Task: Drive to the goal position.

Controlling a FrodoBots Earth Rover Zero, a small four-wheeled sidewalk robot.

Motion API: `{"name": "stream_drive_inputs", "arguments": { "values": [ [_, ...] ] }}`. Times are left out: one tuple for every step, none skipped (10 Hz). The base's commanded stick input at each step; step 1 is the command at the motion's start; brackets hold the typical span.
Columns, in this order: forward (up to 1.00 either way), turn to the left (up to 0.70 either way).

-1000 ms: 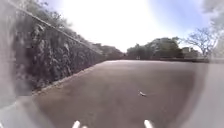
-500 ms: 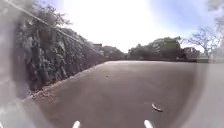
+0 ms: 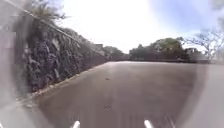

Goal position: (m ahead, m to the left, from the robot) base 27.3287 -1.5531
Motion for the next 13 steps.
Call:
{"name": "stream_drive_inputs", "arguments": {
  "values": [
    [1.0,0.0],
    [1.0,0.0],
    [1.0,0.0],
    [1.0,0.0],
    [1.0,0.0],
    [1.0,0.0],
    [1.0,0.0],
    [1.0,0.0],
    [1.0,0.0],
    [1.0,0.0],
    [1.0,0.0],
    [1.0,0.0],
    [1.0,0.0]
  ]
}}
